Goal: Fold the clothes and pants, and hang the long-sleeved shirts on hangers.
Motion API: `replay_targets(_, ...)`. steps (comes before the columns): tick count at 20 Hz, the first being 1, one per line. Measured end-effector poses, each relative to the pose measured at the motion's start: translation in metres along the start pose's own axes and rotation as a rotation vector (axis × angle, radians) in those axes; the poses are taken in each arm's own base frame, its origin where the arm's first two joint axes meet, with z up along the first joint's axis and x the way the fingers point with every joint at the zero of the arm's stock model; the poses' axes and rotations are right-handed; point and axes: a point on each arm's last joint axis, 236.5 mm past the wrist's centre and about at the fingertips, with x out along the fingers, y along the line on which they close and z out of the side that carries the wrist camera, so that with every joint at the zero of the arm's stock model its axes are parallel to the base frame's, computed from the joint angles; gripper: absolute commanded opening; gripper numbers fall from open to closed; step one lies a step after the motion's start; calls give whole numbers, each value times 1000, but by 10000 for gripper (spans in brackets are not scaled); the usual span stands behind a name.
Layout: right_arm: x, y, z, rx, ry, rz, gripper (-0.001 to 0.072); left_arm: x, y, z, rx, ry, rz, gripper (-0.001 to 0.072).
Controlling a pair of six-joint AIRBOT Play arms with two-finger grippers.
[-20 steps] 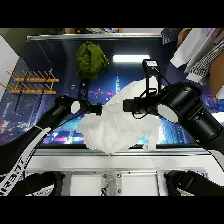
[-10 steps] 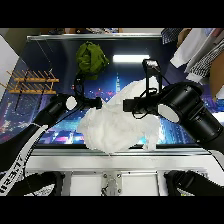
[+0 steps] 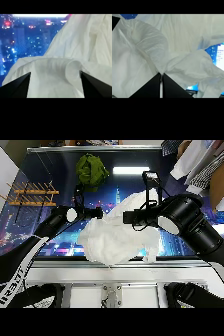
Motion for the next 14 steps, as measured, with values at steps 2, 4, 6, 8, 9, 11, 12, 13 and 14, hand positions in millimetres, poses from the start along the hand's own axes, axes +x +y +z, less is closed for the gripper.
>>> replay_targets(2,0,0,0,-1,0,0,13,5,2,-3,-2,13,6,653)
replay_targets(4,0,0,0,-1,1,0,13,11,5,-8,-4,30,14,599)
replay_targets(6,0,0,0,-1,0,0,13,17,8,-11,-7,43,19,338)
replay_targets(8,0,0,0,-1,1,0,13,19,7,-11,-11,43,17,12)
replay_targets(9,0,0,0,-8,0,0,13,18,6,-7,-10,34,13,12)
replay_targets(11,-2,-5,6,-19,-10,-7,13,4,-3,12,1,-10,-7,13)
replay_targets(12,-7,-13,16,-14,-28,-17,12,-10,-11,29,18,-47,-24,12)
replay_targets(13,-14,-21,29,-4,-53,-26,12,-30,-21,48,39,-93,-43,12)
replay_targets(14,-26,-32,44,10,-83,-34,12,-58,-32,69,71,-149,-65,12)
